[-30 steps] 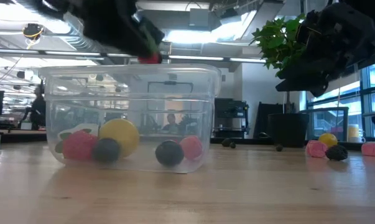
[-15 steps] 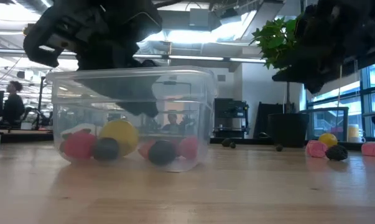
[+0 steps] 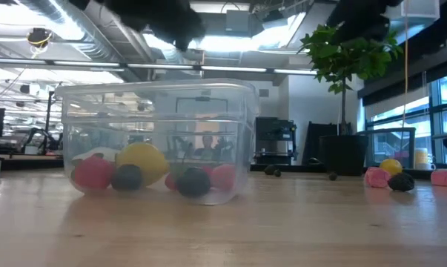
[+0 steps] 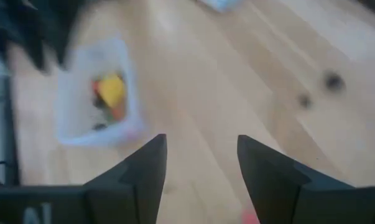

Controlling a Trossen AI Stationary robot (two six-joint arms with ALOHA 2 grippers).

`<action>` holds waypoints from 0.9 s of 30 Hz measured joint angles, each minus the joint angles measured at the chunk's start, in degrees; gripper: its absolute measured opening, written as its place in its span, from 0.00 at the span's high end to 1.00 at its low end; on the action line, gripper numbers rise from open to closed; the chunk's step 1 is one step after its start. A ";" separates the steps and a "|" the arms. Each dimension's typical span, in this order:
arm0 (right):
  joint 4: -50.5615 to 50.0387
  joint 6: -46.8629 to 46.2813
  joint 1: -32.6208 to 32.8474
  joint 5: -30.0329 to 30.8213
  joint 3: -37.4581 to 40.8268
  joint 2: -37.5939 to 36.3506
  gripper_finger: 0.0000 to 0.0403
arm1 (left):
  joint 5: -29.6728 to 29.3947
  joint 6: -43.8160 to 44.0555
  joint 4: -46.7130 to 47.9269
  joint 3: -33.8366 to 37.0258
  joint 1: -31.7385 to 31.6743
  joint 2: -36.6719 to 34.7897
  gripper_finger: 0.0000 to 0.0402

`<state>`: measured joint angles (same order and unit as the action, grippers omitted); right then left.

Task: Pick and placing Produce into tupperware
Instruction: Put the red cherry into the transparent bin

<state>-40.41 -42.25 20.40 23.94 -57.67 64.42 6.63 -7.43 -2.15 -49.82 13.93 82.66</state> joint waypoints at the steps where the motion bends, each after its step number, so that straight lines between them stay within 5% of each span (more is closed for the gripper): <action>1: -4.84 -3.17 0.31 -0.05 -2.20 1.41 0.51 | 0.01 -0.49 -0.06 0.11 -0.74 -1.17 0.72; 7: -27.64 -20.99 6.05 -7.61 -6.83 8.70 0.51 | -0.07 -0.74 -1.73 6.62 -5.91 -10.80 0.74; 15: -26.87 -24.55 18.83 -17.63 -3.48 15.38 0.51 | -0.15 1.22 -11.22 21.36 -8.45 -21.14 0.78; 27: -16.37 -20.96 25.67 -18.03 -3.06 24.09 0.51 | -5.48 7.29 -11.26 28.96 -8.41 -24.22 0.82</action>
<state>-56.78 -63.21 46.06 5.91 -60.73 88.52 1.15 -0.14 -13.41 -20.87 5.52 58.43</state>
